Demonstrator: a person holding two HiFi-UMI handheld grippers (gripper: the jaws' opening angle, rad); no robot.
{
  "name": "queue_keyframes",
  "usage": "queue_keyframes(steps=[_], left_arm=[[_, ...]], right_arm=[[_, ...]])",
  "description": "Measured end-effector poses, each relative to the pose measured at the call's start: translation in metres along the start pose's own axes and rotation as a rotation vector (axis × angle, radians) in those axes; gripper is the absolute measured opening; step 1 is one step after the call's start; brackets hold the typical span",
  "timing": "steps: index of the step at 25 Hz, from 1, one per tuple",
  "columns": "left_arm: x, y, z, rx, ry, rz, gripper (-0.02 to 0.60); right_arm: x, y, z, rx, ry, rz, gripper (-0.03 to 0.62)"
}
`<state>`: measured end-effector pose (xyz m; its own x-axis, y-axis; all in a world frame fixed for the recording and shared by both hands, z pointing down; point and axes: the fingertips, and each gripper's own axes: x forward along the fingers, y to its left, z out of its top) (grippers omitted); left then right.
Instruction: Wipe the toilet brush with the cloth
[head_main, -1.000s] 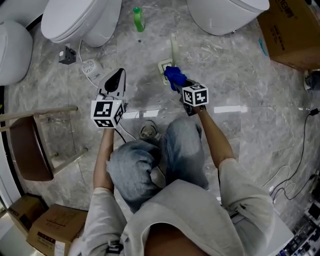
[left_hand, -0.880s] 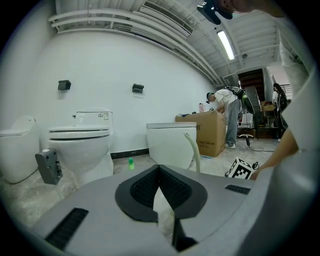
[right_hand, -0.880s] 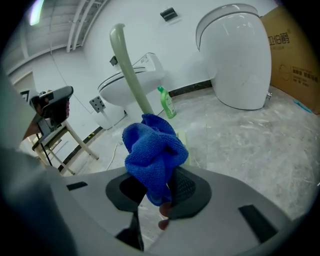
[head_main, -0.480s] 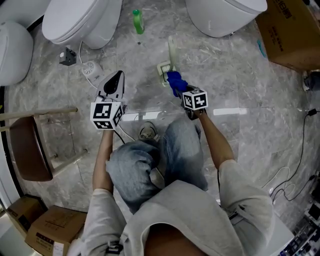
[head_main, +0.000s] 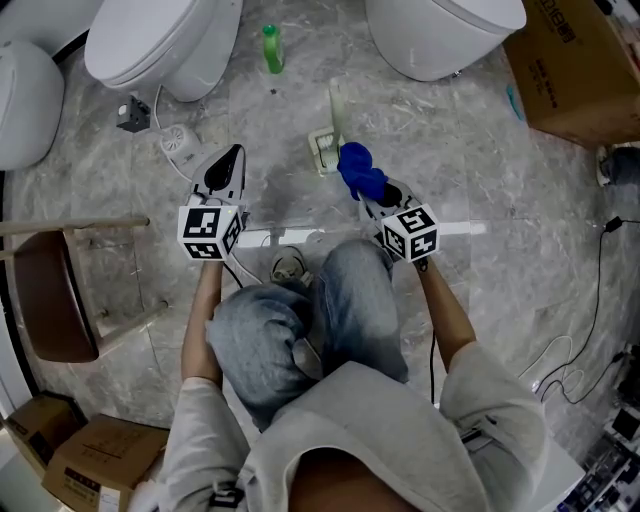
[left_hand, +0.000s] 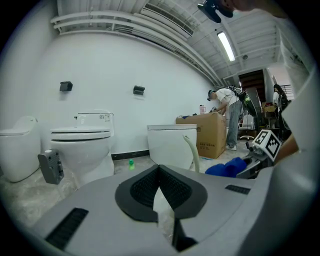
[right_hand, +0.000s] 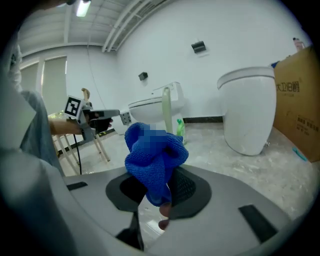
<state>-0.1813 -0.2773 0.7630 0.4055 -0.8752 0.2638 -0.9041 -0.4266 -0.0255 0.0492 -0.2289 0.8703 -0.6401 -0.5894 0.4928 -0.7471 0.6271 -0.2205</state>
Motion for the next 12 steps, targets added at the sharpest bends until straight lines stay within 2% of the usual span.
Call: queue_keyframes(steps=[6,12], left_arm=[[-0.001,0.0,0.003,-0.006,-0.011,0.003,0.018],[0.0,-0.002,0.004,-0.005,-0.014,0.003,0.018]], right_arm=[[-0.024,0.038,0.088,-0.115,-0.162,0.04,0.112],[-0.007,0.05,0.143,-0.124,-0.237,0.001,0.112]])
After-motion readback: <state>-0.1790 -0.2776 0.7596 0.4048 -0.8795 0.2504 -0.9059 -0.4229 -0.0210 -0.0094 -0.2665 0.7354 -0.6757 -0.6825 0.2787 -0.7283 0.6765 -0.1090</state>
